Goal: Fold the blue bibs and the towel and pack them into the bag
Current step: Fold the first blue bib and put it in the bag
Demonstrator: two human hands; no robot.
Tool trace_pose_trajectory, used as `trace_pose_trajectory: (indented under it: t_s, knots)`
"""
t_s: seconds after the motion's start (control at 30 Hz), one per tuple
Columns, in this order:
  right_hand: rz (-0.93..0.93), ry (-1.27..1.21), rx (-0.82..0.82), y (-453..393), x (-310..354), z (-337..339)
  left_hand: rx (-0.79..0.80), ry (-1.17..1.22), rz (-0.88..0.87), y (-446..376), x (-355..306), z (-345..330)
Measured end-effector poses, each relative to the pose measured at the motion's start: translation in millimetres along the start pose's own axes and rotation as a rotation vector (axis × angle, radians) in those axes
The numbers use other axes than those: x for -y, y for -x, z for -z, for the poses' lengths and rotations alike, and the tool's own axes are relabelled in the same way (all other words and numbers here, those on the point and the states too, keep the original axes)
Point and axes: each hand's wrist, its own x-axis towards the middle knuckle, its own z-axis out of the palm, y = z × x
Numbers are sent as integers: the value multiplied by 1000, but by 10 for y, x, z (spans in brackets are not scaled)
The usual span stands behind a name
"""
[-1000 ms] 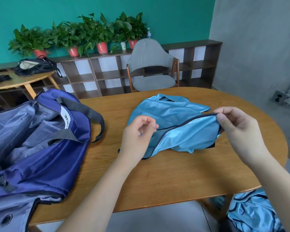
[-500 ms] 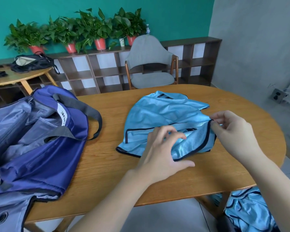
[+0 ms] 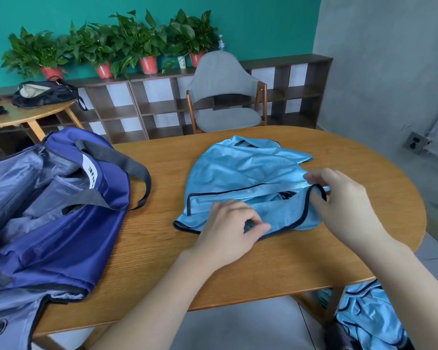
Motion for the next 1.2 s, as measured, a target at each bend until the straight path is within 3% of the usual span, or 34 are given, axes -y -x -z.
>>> trace_pose_trajectory:
  t_s: [0.13, 0.3, 0.37, 0.47, 0.7, 0.93, 1.2]
  knots:
    - [242, 376, 97, 36, -36, -48, 120, -38, 29, 38, 48, -1]
    - [571, 227, 178, 125, 63, -213, 93, 8, 18, 32, 85, -31]
    - [604, 154, 179, 145, 111, -263, 79, 30, 21, 28, 98, -42]
    - [474, 51, 125, 140, 126, -277, 33, 30, 6, 22, 105, -42]
    - [66, -281, -65, 33, 79, -32, -268, 138, 84, 27, 114, 108]
    - [-41, -244, -128, -27, -118, 150, -376, 106, 181, 19, 409, 494]
    - [-126, -299, -177, -63, -233, 264, -639, 267, 312, 90, 625, 843]
